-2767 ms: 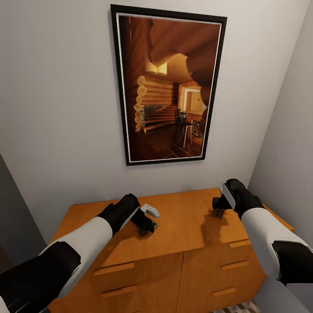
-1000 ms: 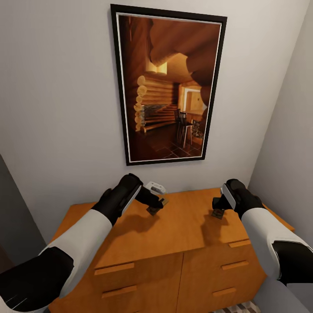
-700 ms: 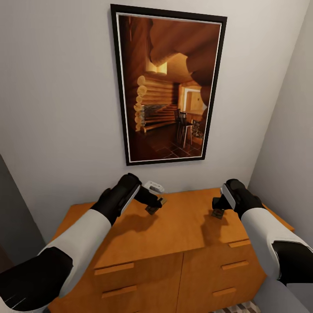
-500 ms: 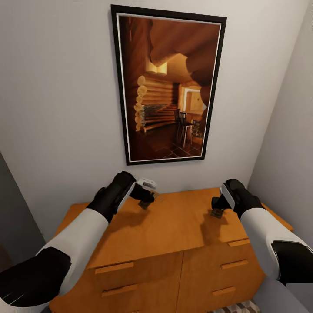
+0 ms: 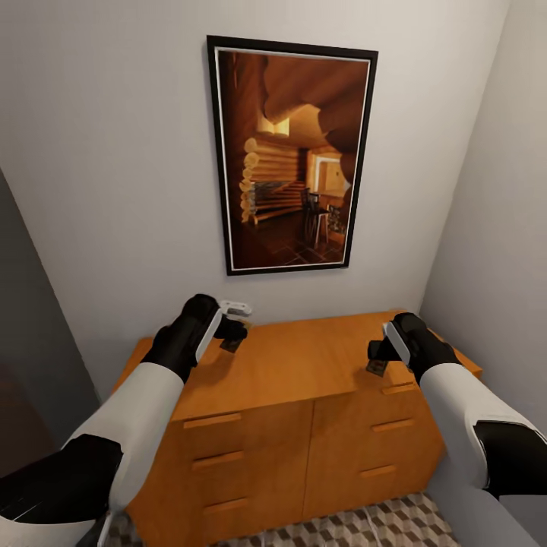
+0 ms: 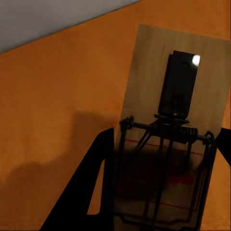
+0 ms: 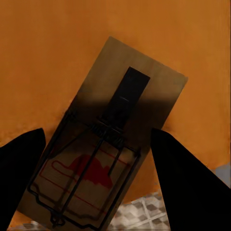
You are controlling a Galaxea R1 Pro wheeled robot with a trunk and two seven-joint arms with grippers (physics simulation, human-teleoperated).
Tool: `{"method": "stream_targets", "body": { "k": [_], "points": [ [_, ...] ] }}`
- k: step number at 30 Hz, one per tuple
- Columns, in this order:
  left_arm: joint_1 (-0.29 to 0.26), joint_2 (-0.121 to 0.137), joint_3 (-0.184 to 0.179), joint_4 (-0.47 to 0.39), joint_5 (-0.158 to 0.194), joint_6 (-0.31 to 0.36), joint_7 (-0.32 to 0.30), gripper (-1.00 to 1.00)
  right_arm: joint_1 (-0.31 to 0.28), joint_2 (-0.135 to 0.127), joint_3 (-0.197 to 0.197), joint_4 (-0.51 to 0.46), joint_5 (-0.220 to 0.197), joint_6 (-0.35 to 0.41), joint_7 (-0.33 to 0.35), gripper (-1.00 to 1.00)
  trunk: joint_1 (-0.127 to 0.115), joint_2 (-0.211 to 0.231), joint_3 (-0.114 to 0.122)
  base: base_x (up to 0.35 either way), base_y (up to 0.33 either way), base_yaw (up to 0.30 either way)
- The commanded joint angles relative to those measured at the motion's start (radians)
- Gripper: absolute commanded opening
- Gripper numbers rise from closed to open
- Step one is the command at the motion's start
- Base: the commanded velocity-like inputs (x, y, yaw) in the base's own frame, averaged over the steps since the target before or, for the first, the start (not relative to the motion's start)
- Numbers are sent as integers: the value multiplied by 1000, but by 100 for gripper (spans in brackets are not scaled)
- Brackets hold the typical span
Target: Take the four mousetraps from the cabinet in the bathroom and place them on the bathroom floor. Make sure all four end up on the same floor surface, and ensure that at least two of them are either under or directly next to the same bathroom sink.
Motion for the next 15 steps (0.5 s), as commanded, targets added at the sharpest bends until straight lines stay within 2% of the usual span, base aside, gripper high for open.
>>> {"method": "stream_targets", "body": {
  "k": [1, 15],
  "points": [
    [-1, 0, -1, 0, -6, 4, 0, -100, -1, 0, -3, -1, -5, 3, -5, -100, -1, -1, -1, -343, 0, 0],
    [-1, -6, 1, 17, -1, 0, 1, -100, -1, 4, -2, 13, -7, 0, -4, -100, -1, -1, -1, -343, 0, 0]
  ]
}}
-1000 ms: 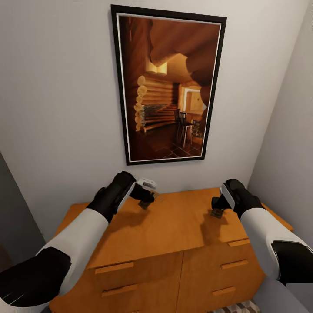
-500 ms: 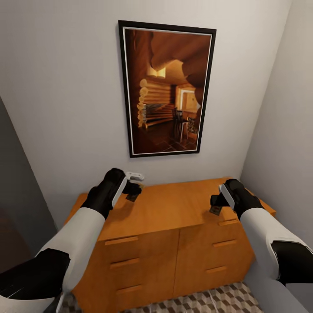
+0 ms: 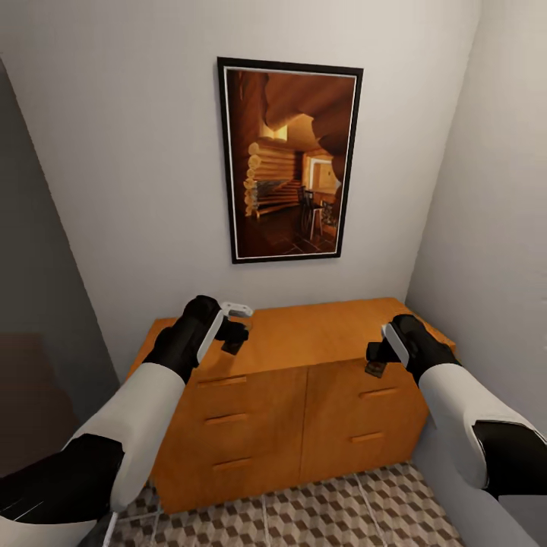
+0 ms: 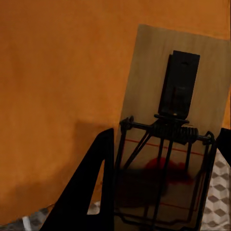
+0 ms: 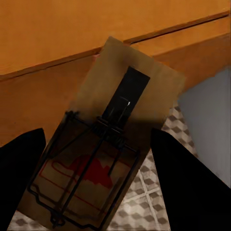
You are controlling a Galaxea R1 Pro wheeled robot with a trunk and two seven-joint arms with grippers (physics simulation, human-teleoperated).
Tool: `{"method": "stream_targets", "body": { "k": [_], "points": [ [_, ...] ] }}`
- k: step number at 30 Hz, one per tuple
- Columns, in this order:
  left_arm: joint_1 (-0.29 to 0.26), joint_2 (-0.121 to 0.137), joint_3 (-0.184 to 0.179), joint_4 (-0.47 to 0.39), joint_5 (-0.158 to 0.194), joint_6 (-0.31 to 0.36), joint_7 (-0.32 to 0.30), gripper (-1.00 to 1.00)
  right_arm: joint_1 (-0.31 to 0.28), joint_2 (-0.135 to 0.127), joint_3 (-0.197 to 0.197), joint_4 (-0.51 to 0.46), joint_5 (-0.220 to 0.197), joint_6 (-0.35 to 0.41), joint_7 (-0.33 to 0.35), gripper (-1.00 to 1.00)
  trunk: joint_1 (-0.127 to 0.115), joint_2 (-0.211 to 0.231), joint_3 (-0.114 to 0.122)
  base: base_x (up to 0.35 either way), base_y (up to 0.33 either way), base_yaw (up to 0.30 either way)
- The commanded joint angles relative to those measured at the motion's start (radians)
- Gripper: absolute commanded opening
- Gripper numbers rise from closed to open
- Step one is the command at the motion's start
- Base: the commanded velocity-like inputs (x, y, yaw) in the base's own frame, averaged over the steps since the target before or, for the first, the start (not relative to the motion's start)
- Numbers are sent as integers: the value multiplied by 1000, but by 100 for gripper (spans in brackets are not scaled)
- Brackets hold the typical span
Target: Take the four mousetraps from the cabinet in the bathroom and place them on the bathroom floor. Make sure all four end up on the same floor surface, and ensure that at least two of them are either under or directly next to the same bathroom sink.
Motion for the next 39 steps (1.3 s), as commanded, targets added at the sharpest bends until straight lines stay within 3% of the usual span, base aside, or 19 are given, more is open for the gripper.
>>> {"method": "stream_targets", "body": {
  "k": [1, 11, 19, 23, 26, 29, 32, 35, 38, 39],
  "points": [
    [-1, 0, -1, 7, -5, 2, -1, -100, -1, 0, -3, 16, -3, 1, -6, -100, -1, -1, -1, -343, 0, 0],
    [-1, 1, 0, 82, 21, -17, 4, -100, -1, -4, -3, 144, 0, -132, -5, -100, -1, -1, -1, -343, 0, 0],
    [1, 0, 0, 143, 34, -52, 6, -100, 7, 0, -3, 184, -1, -151, -5, -100, -1, -1, -1, -344, 0, 0],
    [37, 2, 1, 166, 34, -100, 7, -100, 14, 1, -3, 237, -1, -181, -5, -100, -1, -1, -1, -344, 0, 0],
    [100, 7, 5, 190, 35, -141, 7, -100, 33, -2, -3, 318, 1, -246, -5, -100, -1, -1, -1, -344, 0, 0],
    [172, 12, 19, 243, 36, -204, 8, -100, 76, -6, -3, 404, 4, -335, -5, -100, -1, -1, -1, -343, 0, 0],
    [242, 31, 53, 357, 37, -345, 10, -100, 151, -9, -3, 465, 14, -443, -6, -100, -1, -1, -1, -343, 0, 0],
    [277, 53, 119, 586, 38, -575, 11, -100, 262, -10, -3, 491, 50, -575, -7, -100, -1, -1, -1, -343, 0, 0],
    [299, 78, 159, 709, 44, -713, 12, -100, 343, -10, -3, 500, 78, -637, -13, -100, -1, -1, -1, -343, 0, 0],
    [310, 86, 164, 720, 46, -730, 12, -100, 359, -10, -3, 501, 81, -645, -14, -100, -1, -1, -1, -344, 0, 0]
  ]
}}
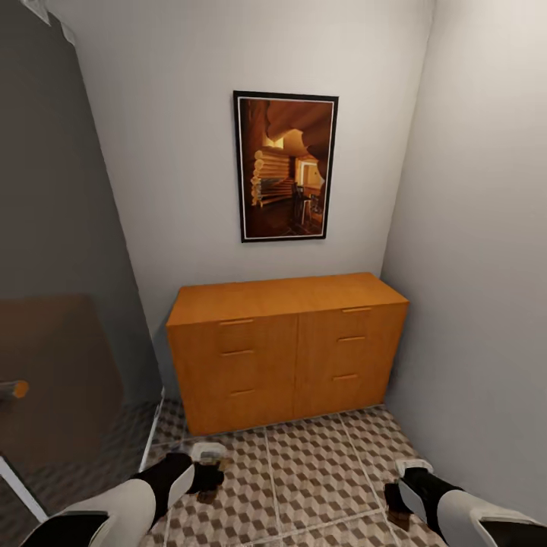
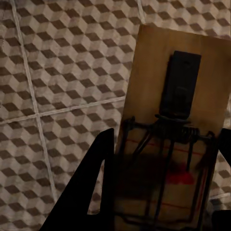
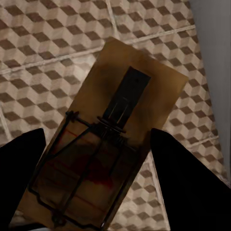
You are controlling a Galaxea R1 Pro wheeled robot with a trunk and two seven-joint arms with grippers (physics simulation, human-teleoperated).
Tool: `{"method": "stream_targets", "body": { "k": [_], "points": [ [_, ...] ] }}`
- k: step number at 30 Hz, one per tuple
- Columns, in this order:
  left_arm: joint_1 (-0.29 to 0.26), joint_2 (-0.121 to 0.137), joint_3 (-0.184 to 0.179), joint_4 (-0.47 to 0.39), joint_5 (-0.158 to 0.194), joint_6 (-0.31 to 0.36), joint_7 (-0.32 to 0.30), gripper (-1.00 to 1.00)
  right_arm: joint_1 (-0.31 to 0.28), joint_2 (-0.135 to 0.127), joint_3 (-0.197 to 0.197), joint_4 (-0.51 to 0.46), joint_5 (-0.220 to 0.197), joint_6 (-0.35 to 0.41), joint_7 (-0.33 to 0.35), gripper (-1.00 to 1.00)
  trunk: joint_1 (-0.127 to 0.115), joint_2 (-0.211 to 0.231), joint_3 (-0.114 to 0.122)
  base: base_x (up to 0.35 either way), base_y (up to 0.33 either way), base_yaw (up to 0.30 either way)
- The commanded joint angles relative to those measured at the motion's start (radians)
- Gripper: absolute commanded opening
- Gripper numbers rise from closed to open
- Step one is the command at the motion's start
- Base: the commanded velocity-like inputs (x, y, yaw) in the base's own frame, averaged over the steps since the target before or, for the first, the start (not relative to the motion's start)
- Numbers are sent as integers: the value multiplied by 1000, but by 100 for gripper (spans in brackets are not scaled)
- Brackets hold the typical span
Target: Take the four mousetraps from the cabinet in the bathroom and place them on the bathroom floor. Make sure all four end up on the same floor surface, and ensure that at least two of them are either under or directly next to the same bathroom sink.
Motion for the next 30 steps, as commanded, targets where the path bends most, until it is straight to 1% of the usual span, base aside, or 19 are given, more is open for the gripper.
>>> {"method": "stream_targets", "body": {
  "k": [1, 2, 3, 5, 6, 7, 8, 9, 10, 11, 14, 16, 19, 24, 26, 30],
  "points": [
    [27, 18, 10, 14, 7, -20, 1, -100, 30, 0, -2, 2, 9, -10, -3, -100, -1, -1, -1, -344, 0, 0],
    [55, 33, 15, 25, 19, -38, 1, -100, 59, 1, -2, 3, 12, -20, -4, -100, -1, -1, -1, -344, 0, 0],
    [67, 40, 17, 28, 28, -44, 1, -100, 74, 1, -2, 3, 13, -24, -4, -100, -1, -1, -1, -344, 0, 0],
    [111, 58, 20, 37, 73, -63, 0, -100, 128, 2, -2, 4, 16, -49, -5, -100, -1, -1, -1, -344, 0, 0],
    [122, 61, 21, 38, 85, -68, 1, -100, 138, 3, -2, 4, 18, -58, -5, -100, -1, -1, -1, -344, 0, 0],
    [145, 65, 22, 40, 106, -78, 1, -100, 153, 4, -2, 4, 20, -80, -5, -100, -1, -1, -1, -344, 0, 0],
    [157, 67, 22, 41, 115, -85, 1, -100, 159, 5, -2, 4, 19, -94, -6, -100, -1, -1, -1, -344, 0, 0],
    [181, 70, 22, 42, 131, -101, 1, -100, 168, 6, -2, 5, 18, -123, -6, -100, -1, -1, -1, -344, 0, 0],
    [191, 71, 22, 42, 138, -111, 1, -100, 171, 7, -2, 6, 18, -137, -6, -100, -1, -1, -1, -344, 0, 0],
    [221, 72, 23, 43, 151, -141, 1, -100, 182, 8, -2, 13, 17, -173, -6, -100, -1, -1, -1, -344, 0, 0],
    [268, 72, 23, 43, 161, -182, 1, -100, 213, 7, -2, 19, 15, -204, -6, -100, -1, -1, -1, -344, 0, 0],
    [283, 74, 24, 43, 165, -191, 1, -100, 226, 5, -2, 20, 14, -211, -5, -100, -1, -1, -1, -343, 0, 0],
    [314, 88, 24, 43, 185, -202, 2, -100, 244, 4, -2, 21, 14, -224, -1, -100, -1, -1, -1, -343, 0, 0],
    [337, 109, 24, 43, 223, -207, 2, -100, 251, 10, -2, 21, 15, -229, 1, -100, -1, -1, -1, -343, 0, 0],
    [341, 113, 24, 43, 233, -207, 2, -100, 252, 11, -2, 21, 15, -230, 1, -100, -1, -1, -1, -343, 0, 0],
    [358, 116, 24, 43, 241, -208, 2, -100, 253, 11, -2, 21, 16, -229, 2, -100, -1, -1, -1, -344, 0, 0]
  ]
}}
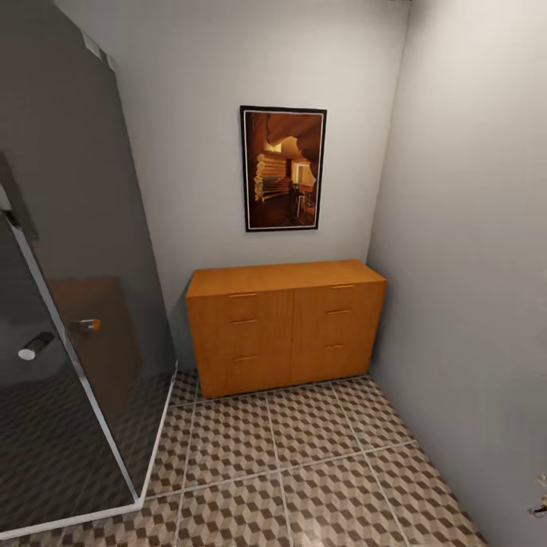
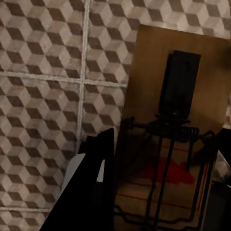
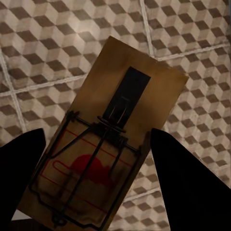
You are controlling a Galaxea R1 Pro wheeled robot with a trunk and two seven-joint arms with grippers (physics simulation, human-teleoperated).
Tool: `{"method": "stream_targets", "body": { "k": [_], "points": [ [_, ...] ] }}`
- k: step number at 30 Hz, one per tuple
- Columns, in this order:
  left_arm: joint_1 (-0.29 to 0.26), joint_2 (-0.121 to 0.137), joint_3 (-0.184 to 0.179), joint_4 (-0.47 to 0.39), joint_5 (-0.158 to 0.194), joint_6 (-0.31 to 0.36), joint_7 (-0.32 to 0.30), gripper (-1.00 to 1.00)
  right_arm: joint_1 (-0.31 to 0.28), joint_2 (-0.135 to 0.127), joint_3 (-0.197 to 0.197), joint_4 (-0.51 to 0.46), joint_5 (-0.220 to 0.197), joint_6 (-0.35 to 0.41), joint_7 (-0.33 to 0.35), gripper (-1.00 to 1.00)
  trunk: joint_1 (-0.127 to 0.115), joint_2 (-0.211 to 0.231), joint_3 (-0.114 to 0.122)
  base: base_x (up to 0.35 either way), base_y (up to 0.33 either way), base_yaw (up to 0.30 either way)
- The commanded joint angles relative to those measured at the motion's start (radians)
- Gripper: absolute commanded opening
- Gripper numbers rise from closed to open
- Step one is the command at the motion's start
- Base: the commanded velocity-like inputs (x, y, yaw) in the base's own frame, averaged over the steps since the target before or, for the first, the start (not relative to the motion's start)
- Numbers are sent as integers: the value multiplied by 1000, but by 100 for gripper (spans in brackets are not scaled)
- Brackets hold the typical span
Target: Take the four mousetraps from the cabinet in the bathroom and place them on the bathroom floor. Make sure all four end up on the same floor surface, and ensure that at least two of them are either under or directly next to the same bathroom sink.
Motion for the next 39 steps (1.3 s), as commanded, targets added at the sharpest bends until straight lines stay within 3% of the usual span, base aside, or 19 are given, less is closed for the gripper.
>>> {"method": "stream_targets", "body": {
  "k": [1, 11, 24, 26, 32, 39],
  "points": [
    [3, 1, 4, -1, 3, 4, 2, -100, -1, 0, -3, 2, 5, 2, -3, -100, -1, -1, -1, -344, 0, 0],
    [38, 9, 4, -1, 7, 2, 2, -100, -1, 5, -3, 2, 5, 8, -2, -100, -1, -1, -1, -344, 0, 26],
    [69, 8, 4, 0, 13, -49, 2, -100, 12, 6, -3, 2, 7, 3, -3, -100, -1, -1, -1, -344, 0, 260],
    [70, 9, 4, 0, 25, -50, 2, -100, 13, 6, -3, 2, 7, 3, -3, -100, -1, -1, -1, -344, 0, 283],
    [70, 11, 4, -1, 118, -96, 2, -100, 23, 6, -3, 2, 7, 2, -6, -100, -1, -1, -1, -344, 0, 283],
    [74, 10, 4, 0, 140, -186, 3, -100, 25, 5, -3, 2, 7, 2, -7, -100, -1, -1, -1, -344, 0, 283]
  ]
}}
